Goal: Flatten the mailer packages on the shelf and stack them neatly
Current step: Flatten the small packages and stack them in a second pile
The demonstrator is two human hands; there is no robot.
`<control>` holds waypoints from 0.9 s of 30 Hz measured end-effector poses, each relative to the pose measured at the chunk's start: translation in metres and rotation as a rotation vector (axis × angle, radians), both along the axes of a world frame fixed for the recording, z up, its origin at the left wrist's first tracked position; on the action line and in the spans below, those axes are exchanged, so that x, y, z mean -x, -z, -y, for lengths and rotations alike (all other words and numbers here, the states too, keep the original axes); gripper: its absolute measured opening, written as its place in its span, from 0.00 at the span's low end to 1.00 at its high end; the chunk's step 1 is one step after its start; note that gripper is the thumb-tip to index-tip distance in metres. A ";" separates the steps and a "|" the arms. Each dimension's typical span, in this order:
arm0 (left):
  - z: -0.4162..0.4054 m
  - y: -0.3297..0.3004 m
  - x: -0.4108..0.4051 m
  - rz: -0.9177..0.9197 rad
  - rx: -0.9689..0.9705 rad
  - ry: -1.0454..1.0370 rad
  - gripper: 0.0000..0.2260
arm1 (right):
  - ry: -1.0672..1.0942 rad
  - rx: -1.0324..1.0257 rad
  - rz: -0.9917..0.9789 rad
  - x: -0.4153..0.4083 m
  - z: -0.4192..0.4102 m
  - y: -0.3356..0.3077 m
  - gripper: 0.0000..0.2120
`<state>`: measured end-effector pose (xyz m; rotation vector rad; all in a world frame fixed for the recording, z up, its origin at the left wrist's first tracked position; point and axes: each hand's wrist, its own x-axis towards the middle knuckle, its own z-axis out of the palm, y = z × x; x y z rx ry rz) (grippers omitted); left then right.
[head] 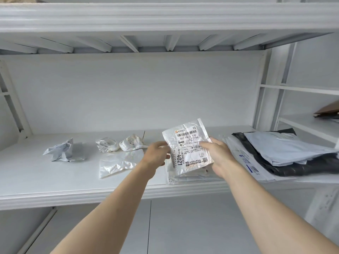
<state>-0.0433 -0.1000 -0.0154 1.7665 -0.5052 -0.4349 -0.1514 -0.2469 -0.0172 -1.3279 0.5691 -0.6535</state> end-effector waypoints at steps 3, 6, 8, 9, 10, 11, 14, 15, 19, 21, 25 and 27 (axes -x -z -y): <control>0.017 -0.001 0.002 0.117 0.065 -0.019 0.08 | 0.073 0.093 -0.061 -0.001 0.011 -0.004 0.19; 0.034 0.011 -0.009 0.210 -0.085 -0.032 0.10 | 0.294 0.118 -0.049 -0.006 0.027 -0.002 0.23; 0.039 0.024 -0.016 0.323 -0.416 -0.013 0.21 | 0.373 0.094 -0.056 -0.009 0.035 0.003 0.23; 0.042 0.031 -0.018 0.372 -0.562 -0.003 0.28 | 0.394 0.077 -0.055 -0.010 0.038 0.007 0.23; 0.045 0.037 -0.020 0.403 -0.650 0.007 0.33 | 0.412 0.062 -0.046 -0.011 0.041 0.010 0.23; 0.046 0.043 -0.020 0.411 -0.687 0.012 0.37 | 0.420 0.045 -0.043 -0.009 0.041 0.012 0.23; 0.051 0.056 -0.025 0.395 -0.662 -0.014 0.41 | 0.436 0.029 -0.035 -0.006 0.045 0.018 0.24; 0.053 0.058 -0.028 0.366 -0.634 -0.028 0.41 | 0.440 0.027 -0.038 -0.007 0.049 0.021 0.23; 0.053 0.058 -0.034 0.259 -0.492 -0.033 0.39 | 0.441 0.028 -0.054 -0.007 0.055 0.025 0.20; 0.052 0.058 -0.035 0.264 -0.447 -0.054 0.36 | 0.434 0.029 -0.047 -0.008 0.056 0.024 0.21; 0.047 0.057 -0.030 0.394 -0.439 -0.091 0.28 | 0.432 0.030 -0.036 -0.008 0.054 0.022 0.21; 0.046 0.058 -0.029 0.426 -0.394 -0.104 0.21 | 0.439 0.024 -0.028 -0.007 0.054 0.021 0.21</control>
